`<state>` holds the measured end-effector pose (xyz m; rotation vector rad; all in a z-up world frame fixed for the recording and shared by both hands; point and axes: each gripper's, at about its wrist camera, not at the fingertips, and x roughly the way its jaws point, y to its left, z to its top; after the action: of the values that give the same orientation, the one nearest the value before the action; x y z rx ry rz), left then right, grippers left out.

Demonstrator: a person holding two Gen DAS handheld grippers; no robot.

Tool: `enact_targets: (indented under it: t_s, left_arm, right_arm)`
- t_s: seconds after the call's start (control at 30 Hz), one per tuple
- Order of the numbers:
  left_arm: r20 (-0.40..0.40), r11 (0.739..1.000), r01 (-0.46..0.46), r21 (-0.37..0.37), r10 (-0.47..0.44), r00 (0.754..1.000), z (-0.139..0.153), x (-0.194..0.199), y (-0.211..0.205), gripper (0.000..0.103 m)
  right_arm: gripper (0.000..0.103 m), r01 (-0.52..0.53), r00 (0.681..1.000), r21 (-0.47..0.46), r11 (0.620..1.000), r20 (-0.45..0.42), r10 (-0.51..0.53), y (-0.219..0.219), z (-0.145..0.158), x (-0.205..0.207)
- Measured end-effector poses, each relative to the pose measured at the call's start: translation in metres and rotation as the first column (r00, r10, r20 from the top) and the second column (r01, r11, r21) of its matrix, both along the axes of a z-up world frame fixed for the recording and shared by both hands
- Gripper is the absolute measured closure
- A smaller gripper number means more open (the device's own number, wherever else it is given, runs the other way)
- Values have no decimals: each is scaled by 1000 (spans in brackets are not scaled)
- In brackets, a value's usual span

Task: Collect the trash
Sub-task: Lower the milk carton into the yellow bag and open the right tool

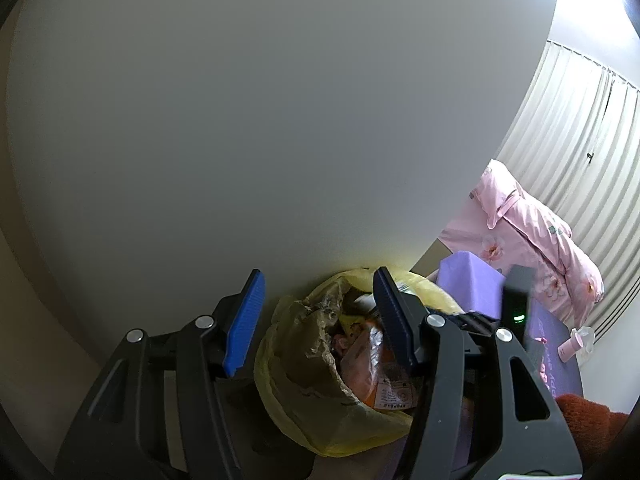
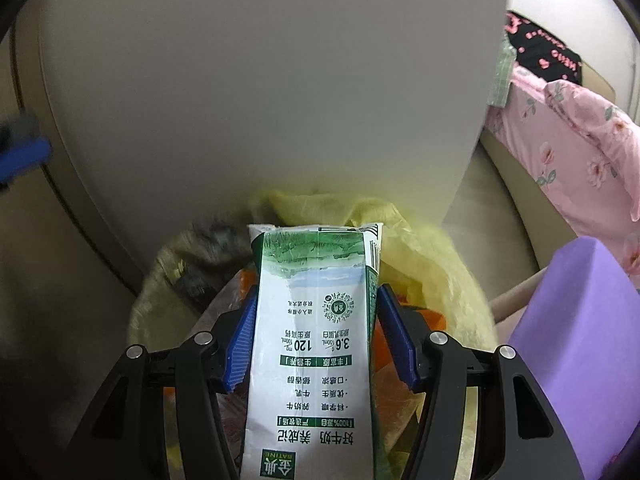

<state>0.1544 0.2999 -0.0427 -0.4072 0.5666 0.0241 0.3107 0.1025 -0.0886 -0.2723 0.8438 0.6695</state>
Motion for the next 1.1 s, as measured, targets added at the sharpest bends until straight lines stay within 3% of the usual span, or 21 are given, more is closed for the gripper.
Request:
enact_targets:
  t_s: [0.23, 0.5, 0.67, 0.73, 0.8, 0.93, 1.1]
  left_arm:
    - [-9, 1000, 17, 12, -17, 1000, 0, -1, -12, 50]
    - [-12, 1000, 6, 29, -6, 1000, 7, -2, -24, 50]
    - [-10, 999, -8, 36, 8, 1000, 11, -6, -32, 49]
    - [-5, 999, -15, 34, 15, 1000, 14, -8, -34, 45]
    - [0, 999, -22, 36, 22, 1000, 16, -12, -37, 44]
    - [-6, 998, -27, 54, 27, 1000, 20, -22, -49, 44]
    - [-38, 997, 37, 65, -35, 999, 21, -42, -85, 43]
  right_arm:
    - [49, -9, 999, -93, 996, -54, 4, 12, -17, 5]
    - [48, -14, 998, -86, 996, -66, 8, 11, -16, 4]
    - [47, -22, 999, -10, 1000, -39, 22, -1, 1, -1]
    - [39, -35, 998, 41, 999, -51, 37, -7, 9, -5]
    - [39, -41, 998, 89, 995, -52, 46, -15, 19, -11]
    - [39, -36, 999, 123, 992, -11, 38, -31, 42, -28]
    - [39, -23, 998, 131, 991, 56, 15, -72, 79, -65]
